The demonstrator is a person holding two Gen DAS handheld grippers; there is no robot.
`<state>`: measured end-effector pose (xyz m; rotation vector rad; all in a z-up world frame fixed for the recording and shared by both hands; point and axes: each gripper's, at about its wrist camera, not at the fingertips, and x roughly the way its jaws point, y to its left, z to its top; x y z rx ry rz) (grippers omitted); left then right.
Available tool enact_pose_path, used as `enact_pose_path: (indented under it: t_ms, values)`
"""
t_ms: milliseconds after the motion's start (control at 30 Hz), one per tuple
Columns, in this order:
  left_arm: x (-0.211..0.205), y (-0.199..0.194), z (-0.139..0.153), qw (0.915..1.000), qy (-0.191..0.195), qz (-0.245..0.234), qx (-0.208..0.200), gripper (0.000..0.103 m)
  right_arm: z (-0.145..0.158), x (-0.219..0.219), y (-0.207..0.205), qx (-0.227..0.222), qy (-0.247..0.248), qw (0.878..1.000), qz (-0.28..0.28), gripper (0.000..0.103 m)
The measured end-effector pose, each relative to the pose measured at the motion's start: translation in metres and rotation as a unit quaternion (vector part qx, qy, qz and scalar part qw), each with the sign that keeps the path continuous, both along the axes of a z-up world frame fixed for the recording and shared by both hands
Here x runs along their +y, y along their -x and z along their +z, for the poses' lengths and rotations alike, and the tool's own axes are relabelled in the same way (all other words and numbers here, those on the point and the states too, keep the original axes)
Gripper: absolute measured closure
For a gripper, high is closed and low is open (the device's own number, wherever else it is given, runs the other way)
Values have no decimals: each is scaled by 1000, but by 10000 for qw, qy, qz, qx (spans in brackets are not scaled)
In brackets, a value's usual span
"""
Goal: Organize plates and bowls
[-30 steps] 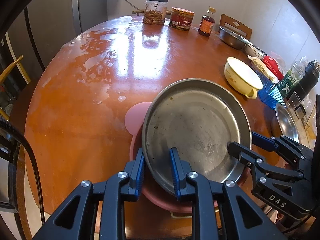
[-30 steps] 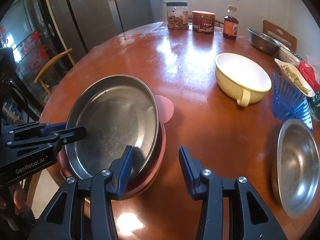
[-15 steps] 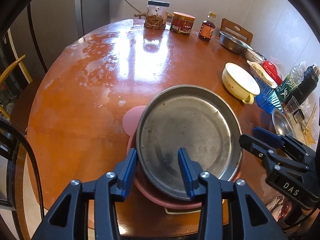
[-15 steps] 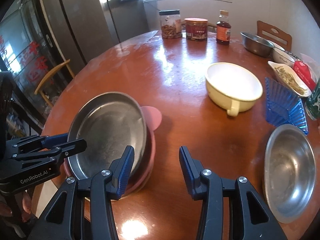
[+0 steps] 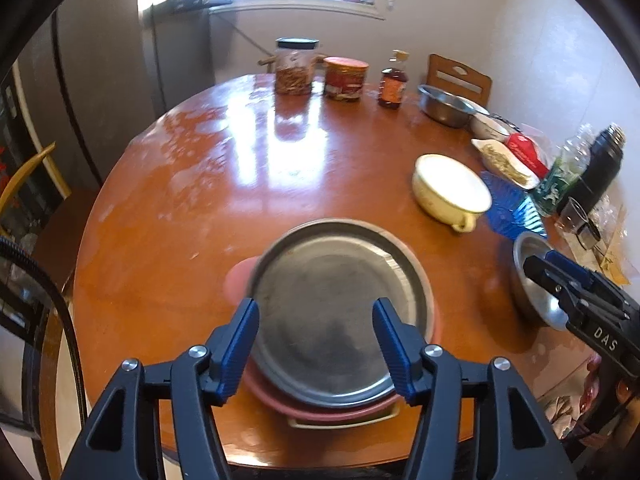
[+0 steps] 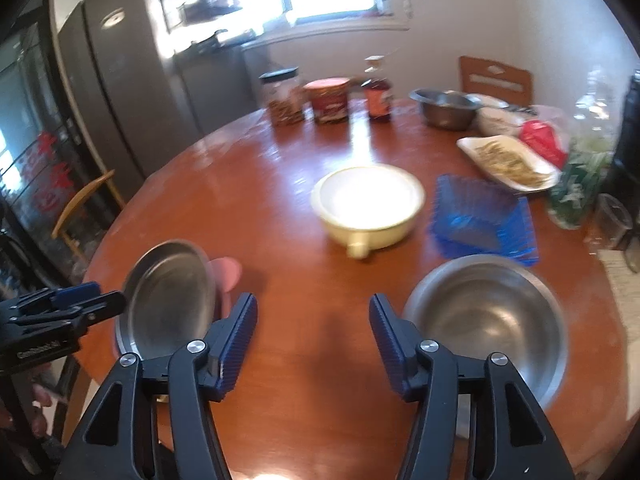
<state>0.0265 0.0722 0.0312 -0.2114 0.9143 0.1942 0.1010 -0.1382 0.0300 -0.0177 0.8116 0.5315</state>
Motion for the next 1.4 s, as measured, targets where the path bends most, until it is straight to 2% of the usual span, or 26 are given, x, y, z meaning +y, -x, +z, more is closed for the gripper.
enact_pose_path:
  t_ms: [267, 400, 600, 967, 1400]
  values:
    - [-66, -30, 5, 9975, 67, -698, -23, 44, 4, -50, -4, -249, 290, 9976, -578, 39]
    - [-101, -48, 3, 9948, 80, -1018, 40, 44, 0, -73, -9, -217, 310, 9964, -762, 39]
    - [-133, -67, 0, 9925, 129, -1214, 69, 44, -11, -103, -16, -51, 383, 9941, -1017, 39]
    - [-162, -96, -16, 9892, 254, -1401, 338, 44, -29, -131, -39, 286, 418, 9919, -1163, 39]
    - [-174, -119, -37, 9870, 379, -1436, 622, 44, -51, -142, -62, 679, 430, 9894, -1208, 39]
